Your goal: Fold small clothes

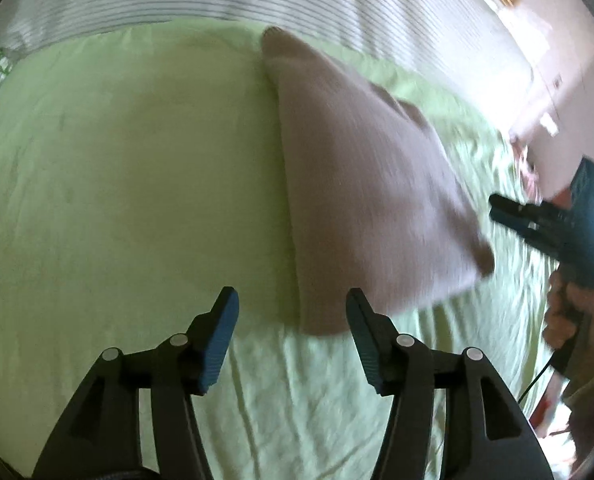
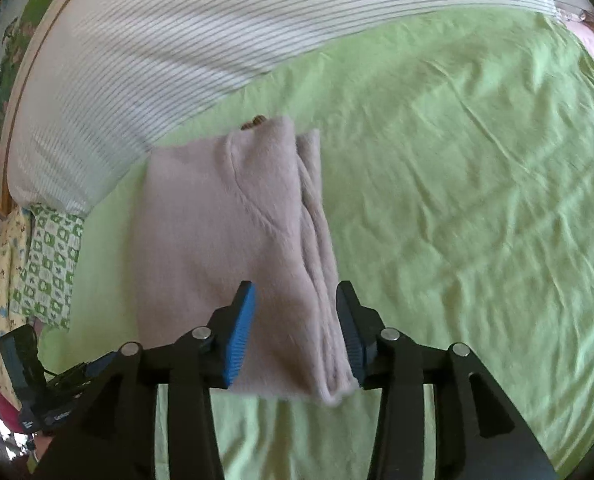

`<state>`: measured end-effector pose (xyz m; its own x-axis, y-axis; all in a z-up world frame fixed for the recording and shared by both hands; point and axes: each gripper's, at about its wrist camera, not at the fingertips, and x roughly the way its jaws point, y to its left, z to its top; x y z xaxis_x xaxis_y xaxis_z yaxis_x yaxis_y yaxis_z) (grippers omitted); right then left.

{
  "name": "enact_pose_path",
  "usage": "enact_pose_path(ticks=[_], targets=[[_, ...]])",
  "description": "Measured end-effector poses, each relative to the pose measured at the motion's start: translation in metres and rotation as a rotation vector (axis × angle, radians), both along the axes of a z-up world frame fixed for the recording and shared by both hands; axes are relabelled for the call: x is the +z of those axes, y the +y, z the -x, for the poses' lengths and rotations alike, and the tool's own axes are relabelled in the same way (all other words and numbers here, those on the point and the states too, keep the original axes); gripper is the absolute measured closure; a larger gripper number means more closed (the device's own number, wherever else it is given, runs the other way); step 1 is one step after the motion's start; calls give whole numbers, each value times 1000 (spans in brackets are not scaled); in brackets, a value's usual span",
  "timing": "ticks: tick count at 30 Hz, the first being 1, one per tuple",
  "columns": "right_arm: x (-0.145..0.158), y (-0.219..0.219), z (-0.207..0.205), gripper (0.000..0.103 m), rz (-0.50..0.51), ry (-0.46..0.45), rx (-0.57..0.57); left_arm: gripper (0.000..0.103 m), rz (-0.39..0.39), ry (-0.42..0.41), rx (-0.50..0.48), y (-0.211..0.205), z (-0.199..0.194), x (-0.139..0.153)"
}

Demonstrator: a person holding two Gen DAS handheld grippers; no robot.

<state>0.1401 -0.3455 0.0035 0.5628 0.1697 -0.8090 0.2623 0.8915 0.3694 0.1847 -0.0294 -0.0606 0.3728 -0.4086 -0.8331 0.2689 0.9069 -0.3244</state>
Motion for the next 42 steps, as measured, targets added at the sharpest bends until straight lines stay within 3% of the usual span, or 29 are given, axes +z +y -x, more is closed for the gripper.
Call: enact_pose_path(ticks=[8,13,22,25,30,33,35,36,39,42], targets=[[-11,13,-54,50,34,7,15,33,70,22,70,-23,-60,7],[-45,9,-71,50,158,129,28,32,62,39,86,-34,-79,0],[-45,-13,-60,50,-16,90,-8,21,115,73,90,-39,-105,-14],[-47,-20,-60,49,-69,77,-3,14,167,115,115,-36,-113,-25],[-53,-23,-61,49,-107,66,23,13,250,173,134,-40,-120,-45],[-62,-25,-63,49,-118,77,41,19,265,171,121,-47,-122,-50],[-65,-25,-64,49,-128,84,56,37,294,177,99,-52,-123,-51],[-66,-26,-64,54,-140,86,57,38,295,178,102,-54,-123,-50],[-64,-27,-62,72,-164,72,59,52,291,142,88,-56,-119,-42],[-50,-23,-53,76,-148,36,67,59,323,110,77,-50,-107,-30]])
